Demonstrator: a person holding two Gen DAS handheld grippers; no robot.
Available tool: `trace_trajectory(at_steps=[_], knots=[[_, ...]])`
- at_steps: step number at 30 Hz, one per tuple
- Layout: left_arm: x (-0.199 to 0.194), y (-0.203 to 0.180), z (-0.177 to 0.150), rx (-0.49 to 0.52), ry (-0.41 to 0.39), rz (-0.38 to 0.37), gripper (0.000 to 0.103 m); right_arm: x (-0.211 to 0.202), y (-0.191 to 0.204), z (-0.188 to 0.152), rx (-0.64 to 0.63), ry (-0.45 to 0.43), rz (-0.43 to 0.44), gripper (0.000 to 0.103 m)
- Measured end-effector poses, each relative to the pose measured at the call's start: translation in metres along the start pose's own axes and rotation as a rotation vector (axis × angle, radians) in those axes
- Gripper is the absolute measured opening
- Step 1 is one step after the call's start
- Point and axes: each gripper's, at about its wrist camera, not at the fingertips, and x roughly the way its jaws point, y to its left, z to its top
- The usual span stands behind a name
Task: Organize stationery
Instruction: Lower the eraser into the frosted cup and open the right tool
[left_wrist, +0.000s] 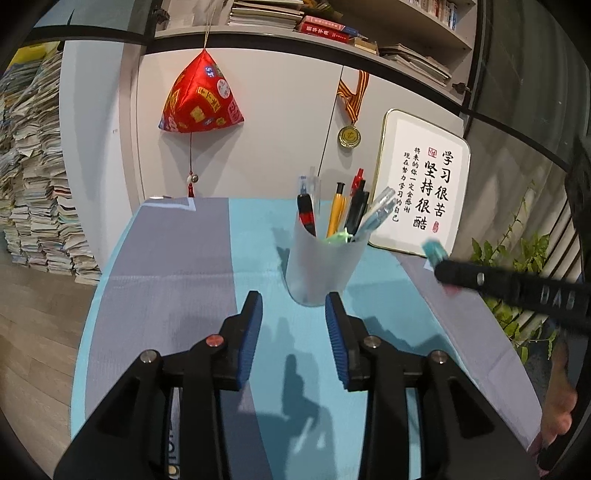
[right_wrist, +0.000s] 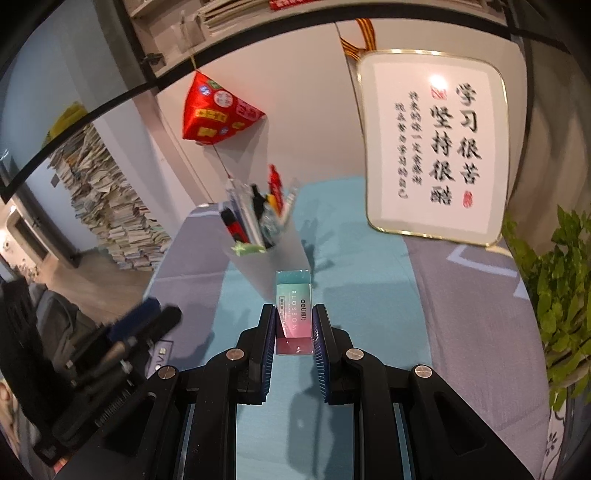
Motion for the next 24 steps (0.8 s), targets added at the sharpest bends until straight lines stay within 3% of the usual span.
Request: trace_trajectory(at_steps=[7, 10, 24], knots=[[-0.007, 0.000, -0.006, 0.031, -0.016, 0.027, 0.035, -0.006, 0.017, 0.014, -0.034, -0.035, -0.002, 0.021], [-0.009, 0.001, -0.009, 0.044, -0.030, 0.052, 0.042, -0.004, 0.020, 0.015, -0.039, -0.035, -0.005, 0.021], [-0.002, 0.014, -0.015, 0.031, -0.013, 0.069, 0.044, 0.006, 0.031, 0.039, -0.052, -0.057, -0.013, 0.021]])
